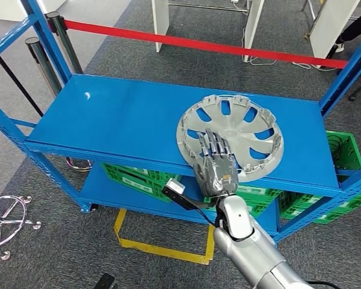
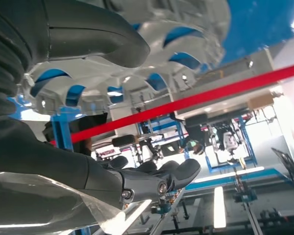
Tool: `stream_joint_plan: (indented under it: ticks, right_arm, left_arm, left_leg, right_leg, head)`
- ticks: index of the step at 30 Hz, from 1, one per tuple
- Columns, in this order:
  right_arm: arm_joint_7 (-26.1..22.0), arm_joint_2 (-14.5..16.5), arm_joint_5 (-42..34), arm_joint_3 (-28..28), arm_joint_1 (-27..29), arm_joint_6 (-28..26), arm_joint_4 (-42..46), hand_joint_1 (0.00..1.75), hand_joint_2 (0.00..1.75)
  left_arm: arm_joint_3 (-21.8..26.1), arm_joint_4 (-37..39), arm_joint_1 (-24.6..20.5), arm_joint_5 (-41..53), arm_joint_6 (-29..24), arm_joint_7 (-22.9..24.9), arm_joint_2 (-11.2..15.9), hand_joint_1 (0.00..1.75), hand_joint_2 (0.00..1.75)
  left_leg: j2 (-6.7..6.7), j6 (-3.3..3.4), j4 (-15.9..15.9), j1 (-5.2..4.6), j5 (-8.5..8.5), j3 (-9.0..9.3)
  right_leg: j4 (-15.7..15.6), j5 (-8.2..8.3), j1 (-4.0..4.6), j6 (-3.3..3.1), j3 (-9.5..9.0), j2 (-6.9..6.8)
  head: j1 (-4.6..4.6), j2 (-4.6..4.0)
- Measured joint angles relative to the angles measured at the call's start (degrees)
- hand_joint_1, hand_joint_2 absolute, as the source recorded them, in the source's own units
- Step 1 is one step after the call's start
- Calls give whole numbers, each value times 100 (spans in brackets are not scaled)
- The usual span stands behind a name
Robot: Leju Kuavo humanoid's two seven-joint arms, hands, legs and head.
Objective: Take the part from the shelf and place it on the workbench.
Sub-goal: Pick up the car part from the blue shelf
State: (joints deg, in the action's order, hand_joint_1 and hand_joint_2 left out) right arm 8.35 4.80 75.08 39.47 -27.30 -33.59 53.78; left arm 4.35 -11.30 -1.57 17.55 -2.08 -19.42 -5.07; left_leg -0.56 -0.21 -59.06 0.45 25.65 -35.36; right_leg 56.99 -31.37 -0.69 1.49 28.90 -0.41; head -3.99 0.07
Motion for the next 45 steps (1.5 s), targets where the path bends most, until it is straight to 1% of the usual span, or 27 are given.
stream_joint_plan:
  ticks: [5,8,14,24,28,35,39,45]
  right_arm:
    - [49,-67,42,-1,-26,48,-276,0,175]
    - [62,-110,46,-3,-32,184,-340,0,175]
    - [63,-232,37,-5,-50,511,-297,0,175]
    - [61,-333,14,-7,-59,614,-191,0,175]
    - [20,-445,-171,-19,-43,890,138,0,175]
    - [-85,-756,-568,-31,58,1532,1099,0,175]
    - [-105,-863,-624,-31,93,1630,1451,0,175]
    - [-118,-986,-664,-9,159,1775,1732,0,175]
  left_arm:
    - [0,0,1,-8,-5,2,-1,0,0]
    - [0,0,2,-17,-9,2,-1,0,0]
    - [15,0,11,-41,-13,-3,-1,0,0]
    - [39,0,19,-66,-14,-7,-1,0,0]
    - [50,0,34,-108,-35,-20,-1,0,0]
    - [123,2,87,-176,-92,-102,1,0,0]
    - [156,2,100,-192,-94,-112,0,0,0]
    - [180,2,108,-200,-99,-116,-1,0,0]
  left_leg:
    - [0,0,0,0,0,0]
    - [0,0,0,0,0,0]
    - [0,0,0,0,0,0]
    - [0,0,0,0,0,0]
    - [0,0,0,0,0,1]
    - [1,1,0,0,1,0]
    - [2,1,0,0,1,1]
    - [1,1,0,0,0,1]
  right_leg:
    - [0,0,1,0,1,0]
    - [0,0,1,0,1,0]
    - [0,0,1,0,0,0]
    - [0,0,0,0,0,0]
    - [0,0,0,0,0,0]
    - [0,0,0,0,1,0]
    - [0,0,0,0,1,0]
    - [0,0,0,0,0,-2]
  head:
    - [-1,0]
    - [-1,0]
    - [-1,0]
    - [-1,0]
    - [0,0]
    - [-1,0]
    - [-1,0]
    - [0,0]
